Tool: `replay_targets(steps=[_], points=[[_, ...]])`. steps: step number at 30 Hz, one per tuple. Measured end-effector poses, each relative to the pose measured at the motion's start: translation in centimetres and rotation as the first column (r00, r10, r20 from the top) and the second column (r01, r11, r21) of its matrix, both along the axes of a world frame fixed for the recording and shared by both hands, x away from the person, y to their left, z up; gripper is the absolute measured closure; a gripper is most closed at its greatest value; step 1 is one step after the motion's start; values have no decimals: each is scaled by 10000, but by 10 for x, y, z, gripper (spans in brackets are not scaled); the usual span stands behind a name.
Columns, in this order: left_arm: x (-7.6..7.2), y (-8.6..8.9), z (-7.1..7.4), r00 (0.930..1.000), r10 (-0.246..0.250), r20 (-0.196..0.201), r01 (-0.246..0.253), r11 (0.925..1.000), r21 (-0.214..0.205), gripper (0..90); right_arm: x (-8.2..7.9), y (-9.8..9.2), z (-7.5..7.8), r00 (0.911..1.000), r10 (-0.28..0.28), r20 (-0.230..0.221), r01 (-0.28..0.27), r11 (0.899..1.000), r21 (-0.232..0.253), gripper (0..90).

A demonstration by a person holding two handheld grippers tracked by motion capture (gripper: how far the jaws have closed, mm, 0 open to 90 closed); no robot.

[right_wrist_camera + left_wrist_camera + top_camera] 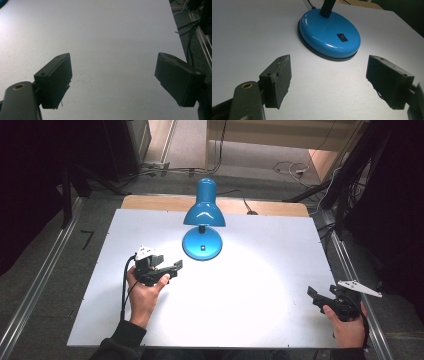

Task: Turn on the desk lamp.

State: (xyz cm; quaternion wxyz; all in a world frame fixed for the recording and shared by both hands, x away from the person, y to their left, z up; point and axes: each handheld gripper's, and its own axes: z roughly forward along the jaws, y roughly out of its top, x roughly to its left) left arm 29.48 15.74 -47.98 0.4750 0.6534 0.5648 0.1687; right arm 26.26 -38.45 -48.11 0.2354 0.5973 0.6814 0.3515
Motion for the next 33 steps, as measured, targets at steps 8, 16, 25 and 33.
replay_targets(steps=[8,16,25,33], points=[[-7,6,1,9999,124,106,-125,9999,88,214,0,0,0,10000,-14,15,14,10000,-4,130],[-15,8,2,9998,163,108,-165,9997,175,210,0,0,0,10000,-16,35,16,10000,-11,130],[-24,12,2,9997,226,91,-229,9994,260,209,0,0,0,10000,15,54,-15,10000,-24,130],[-32,16,2,9997,250,80,-253,9990,360,209,0,0,0,10000,17,54,-17,10000,-36,130]])
